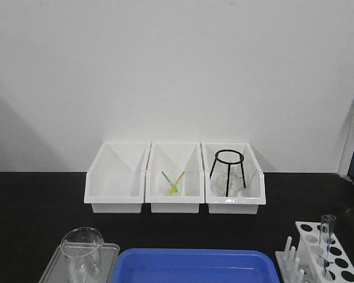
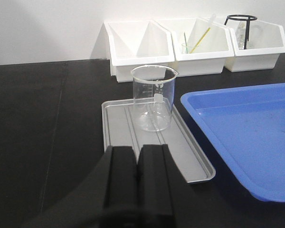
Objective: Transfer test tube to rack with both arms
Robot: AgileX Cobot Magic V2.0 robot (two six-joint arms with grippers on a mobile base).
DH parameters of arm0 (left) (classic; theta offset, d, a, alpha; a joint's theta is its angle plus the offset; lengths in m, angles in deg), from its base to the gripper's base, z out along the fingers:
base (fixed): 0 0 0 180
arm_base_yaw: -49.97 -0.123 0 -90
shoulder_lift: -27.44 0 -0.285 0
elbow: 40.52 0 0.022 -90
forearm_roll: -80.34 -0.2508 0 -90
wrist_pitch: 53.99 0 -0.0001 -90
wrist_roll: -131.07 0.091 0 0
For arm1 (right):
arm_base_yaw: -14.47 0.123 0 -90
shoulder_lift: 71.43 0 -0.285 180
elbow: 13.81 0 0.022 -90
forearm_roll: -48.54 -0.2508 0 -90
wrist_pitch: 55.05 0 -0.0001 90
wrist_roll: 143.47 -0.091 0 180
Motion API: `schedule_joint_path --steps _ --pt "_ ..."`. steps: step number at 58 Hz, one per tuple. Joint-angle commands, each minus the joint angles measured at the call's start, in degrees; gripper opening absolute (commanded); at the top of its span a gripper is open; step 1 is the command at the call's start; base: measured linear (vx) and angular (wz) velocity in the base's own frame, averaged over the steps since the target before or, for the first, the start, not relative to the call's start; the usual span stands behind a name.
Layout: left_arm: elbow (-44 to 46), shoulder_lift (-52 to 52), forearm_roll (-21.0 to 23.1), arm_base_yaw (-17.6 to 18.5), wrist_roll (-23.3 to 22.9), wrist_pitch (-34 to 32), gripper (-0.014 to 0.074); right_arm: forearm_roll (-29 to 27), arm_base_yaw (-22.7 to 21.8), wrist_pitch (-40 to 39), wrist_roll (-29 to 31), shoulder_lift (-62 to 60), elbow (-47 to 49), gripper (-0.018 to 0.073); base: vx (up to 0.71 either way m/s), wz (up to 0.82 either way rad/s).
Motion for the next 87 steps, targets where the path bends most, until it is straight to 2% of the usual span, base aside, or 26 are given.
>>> schedule_joint_path --steps 1,48,55,62,66,76,79,87 --pt "1.5 0.8 0.2 -0.1 -0.5 -4.3 -0.0007 0.5 -0.1 -4.9 0.5 0.3 1.8 -0.0011 0.0 0.0" --pt "1.5 0.8 0.2 -0.1 -0.5 -4.3 -0.0007 1.4 -0.4 -3.2 0.9 -0.7 1.8 -0.0011 0.0 0.0" --pt "1.5 0.8 0.2 -0.1 -0.5 -4.3 -0.0007 5.3 -4.9 -1.2 0.1 -4.3 0.0 -0.0011 0.0 0.0" --pt "1.5 0.8 0.2 -0.1 -0.5 -4.3 -0.0007 7.2 -12.3 -4.6 -2.2 -9.5 -7.3 -0.0011 0.0 0.0" --pt "1.5 0.8 0.2 -0.1 -0.5 -4.3 -0.0007 7.2 -14.8 -7.7 -4.3 -14.0 -13.2 -0.0011 0.0 0.0" --pt "1.5 0.8 0.2 -0.1 -0.5 -4.3 -0.0007 7.2 -15.7 -12.8 -7.4 -26.5 -25.5 -0.0011 0.0 0.0" --pt "1.5 0.8 0.2 -0.1 -0.5 -4.3 -0.0007 7.4 -15.7 -7.8 -7.4 -29.4 -25.4 -0.0011 0.0 0.0" --pt "1.5 0.8 0.2 -0.1 -0.5 -4.3 -0.0007 8.1 -15.5 -6.3 -7.3 -28.4 -25.5 -0.0011 0.0 0.0"
